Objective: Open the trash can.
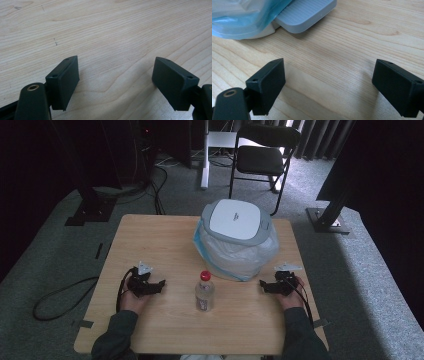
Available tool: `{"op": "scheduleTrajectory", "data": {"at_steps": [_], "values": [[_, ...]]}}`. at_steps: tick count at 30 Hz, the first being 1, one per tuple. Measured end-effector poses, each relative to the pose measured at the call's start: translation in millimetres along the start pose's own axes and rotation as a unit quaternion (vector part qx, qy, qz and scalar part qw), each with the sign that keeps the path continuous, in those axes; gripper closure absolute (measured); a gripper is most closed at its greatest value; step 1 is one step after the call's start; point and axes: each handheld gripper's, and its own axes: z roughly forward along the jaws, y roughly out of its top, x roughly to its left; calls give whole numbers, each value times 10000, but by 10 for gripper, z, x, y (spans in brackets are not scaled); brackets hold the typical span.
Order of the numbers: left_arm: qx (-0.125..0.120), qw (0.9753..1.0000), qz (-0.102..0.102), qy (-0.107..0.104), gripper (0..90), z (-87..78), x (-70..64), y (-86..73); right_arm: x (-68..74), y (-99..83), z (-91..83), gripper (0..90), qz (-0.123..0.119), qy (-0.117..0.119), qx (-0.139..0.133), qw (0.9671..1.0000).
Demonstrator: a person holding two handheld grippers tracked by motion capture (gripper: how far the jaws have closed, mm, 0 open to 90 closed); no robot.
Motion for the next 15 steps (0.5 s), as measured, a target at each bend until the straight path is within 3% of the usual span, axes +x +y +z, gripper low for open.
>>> {"op": "scheduleTrajectory", "data": {"at_steps": [6,10,15], "values": [[7,10000,-1,0,220,-1,0,1,-3,-3,-6,134,55,-36,-28,10000],[6,10000,-2,0,220,-1,-1,0,-23,-9,-18,203,68,-60,-77,9999],[8,10000,-2,6,220,0,-1,1,-79,3,-93,665,137,-119,-61,9998]]}}
